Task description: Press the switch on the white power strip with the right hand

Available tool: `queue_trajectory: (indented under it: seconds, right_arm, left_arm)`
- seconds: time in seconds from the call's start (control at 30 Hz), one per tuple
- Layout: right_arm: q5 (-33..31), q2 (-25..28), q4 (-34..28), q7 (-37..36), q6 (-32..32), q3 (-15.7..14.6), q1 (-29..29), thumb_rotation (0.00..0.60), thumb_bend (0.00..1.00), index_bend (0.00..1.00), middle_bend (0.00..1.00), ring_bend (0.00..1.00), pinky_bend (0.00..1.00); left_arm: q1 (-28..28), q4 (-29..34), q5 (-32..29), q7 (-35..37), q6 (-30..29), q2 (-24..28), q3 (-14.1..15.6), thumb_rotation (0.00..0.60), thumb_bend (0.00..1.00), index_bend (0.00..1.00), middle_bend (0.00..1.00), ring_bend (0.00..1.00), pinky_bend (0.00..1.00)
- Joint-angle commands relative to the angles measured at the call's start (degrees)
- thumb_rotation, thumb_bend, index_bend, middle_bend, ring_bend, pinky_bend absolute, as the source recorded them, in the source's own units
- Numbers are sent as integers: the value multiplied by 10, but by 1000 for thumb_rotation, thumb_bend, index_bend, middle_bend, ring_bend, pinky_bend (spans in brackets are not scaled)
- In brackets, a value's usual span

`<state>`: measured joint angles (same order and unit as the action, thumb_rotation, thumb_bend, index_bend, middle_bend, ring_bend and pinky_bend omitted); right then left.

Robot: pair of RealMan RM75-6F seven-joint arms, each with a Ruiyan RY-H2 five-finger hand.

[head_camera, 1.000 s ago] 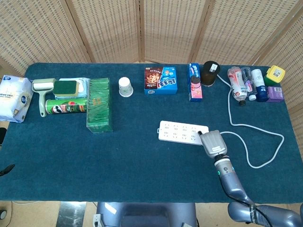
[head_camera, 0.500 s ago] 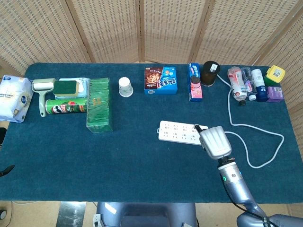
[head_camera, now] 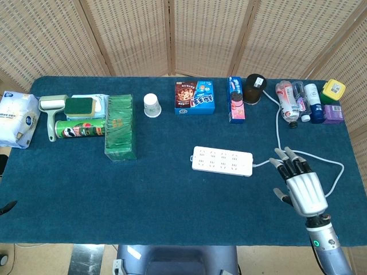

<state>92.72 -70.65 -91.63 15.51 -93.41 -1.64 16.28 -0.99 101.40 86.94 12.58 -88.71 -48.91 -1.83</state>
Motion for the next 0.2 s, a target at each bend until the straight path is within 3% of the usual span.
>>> queue_trajectory:
  seconds: [0.03, 0.2]
  right_arm:
    - [10, -9, 36, -32, -36, -14, -35, 600, 0, 209, 113, 94, 201]
    - [5, -18, 67, -37, -50, -13, -61, 600, 0, 200, 82, 48, 132]
  left_arm:
    - [2, 2, 1, -6, -4, -3, 0, 600, 109, 0, 0, 0, 0]
    - [0, 5, 0, -12, 1, -4, 0, 600, 109, 0, 0, 0, 0]
